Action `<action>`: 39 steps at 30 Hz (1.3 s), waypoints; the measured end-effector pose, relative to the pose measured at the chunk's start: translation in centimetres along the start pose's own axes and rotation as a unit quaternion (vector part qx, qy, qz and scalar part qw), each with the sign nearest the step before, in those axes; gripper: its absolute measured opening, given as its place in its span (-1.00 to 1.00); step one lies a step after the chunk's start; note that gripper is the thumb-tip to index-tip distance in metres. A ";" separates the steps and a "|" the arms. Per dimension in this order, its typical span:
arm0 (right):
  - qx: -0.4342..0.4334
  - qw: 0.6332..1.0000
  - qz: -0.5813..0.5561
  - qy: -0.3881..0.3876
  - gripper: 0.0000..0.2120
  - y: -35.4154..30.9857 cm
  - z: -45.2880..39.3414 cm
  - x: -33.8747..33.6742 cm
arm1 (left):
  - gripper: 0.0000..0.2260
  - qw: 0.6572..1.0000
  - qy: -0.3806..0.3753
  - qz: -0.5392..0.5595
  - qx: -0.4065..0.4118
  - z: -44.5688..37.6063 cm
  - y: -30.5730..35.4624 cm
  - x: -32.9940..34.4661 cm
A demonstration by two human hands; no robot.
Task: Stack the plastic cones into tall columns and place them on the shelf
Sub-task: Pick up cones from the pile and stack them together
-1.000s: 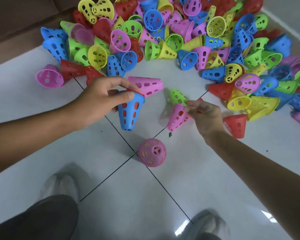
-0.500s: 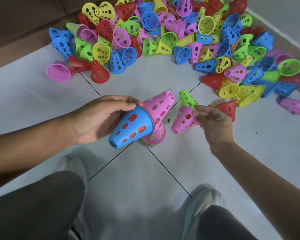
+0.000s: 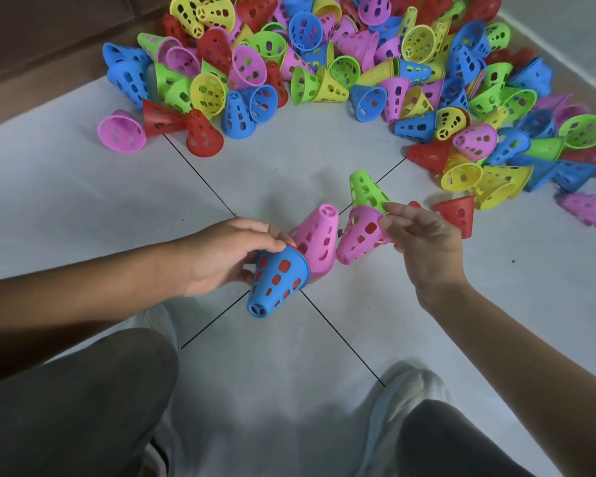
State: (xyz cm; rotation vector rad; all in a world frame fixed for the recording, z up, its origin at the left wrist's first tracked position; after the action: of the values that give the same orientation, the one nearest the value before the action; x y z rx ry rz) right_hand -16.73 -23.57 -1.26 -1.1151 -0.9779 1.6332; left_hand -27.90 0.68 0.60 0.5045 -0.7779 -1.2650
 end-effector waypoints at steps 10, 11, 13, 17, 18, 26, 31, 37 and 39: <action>0.011 1.000 -0.004 -0.005 -0.77 0.6 0.0 -0.5 | -0.86 0.998 0.029 0.059 -0.021 0.9 0.3 -1.4; 0.013 1.000 -0.003 -0.005 -0.77 0.6 0.0 -0.5 | -0.88 0.996 0.032 0.086 -0.024 1.0 0.7 -1.5; 0.015 1.000 0.000 -0.005 -0.77 0.7 -0.1 -0.6 | -0.90 0.990 0.031 0.133 -0.026 1.1 1.6 -1.2; 0.024 1.000 0.001 -0.002 -0.78 0.6 -0.3 -0.6 | -0.90 0.982 0.017 0.186 -0.027 0.3 2.9 0.5; 0.025 1.000 0.000 0.000 -0.78 0.5 -0.3 -0.6 | -0.88 0.981 0.023 0.191 -0.031 -0.1 3.0 1.0; 0.022 1.000 -0.008 0.013 -0.81 -0.6 -0.3 -0.7 | -0.90 0.977 0.118 0.173 -0.033 -1.3 2.2 3.0; 0.021 0.999 -0.030 0.028 -0.81 -1.8 -0.4 -0.7 | -0.87 0.987 0.120 0.105 0.013 -1.1 1.5 2.7; 0.016 0.997 -0.064 0.029 -0.83 -4.4 -0.3 0.2 | -0.82 0.976 0.149 -0.120 0.104 -0.6 1.7 2.7; 0.011 0.997 -0.074 0.024 -0.82 -5.3 0.0 0.7 | -0.67 0.961 0.170 -0.164 0.146 -0.1 2.5 2.5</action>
State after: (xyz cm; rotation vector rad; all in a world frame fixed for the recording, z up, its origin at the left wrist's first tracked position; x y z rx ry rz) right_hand -15.57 -21.42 3.48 -1.0378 -0.9861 1.4892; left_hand -25.93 -1.11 2.94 1.0970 -0.6038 -1.3235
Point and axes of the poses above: each hand's wrist, its own z-axis away from the middle knuckle, its own x-axis out of the palm, y = z × x, the point moved 2 cm from there along -z, towards the middle knuckle, and after that the axes turned 6 degrees about z, right-handed, at the moved point
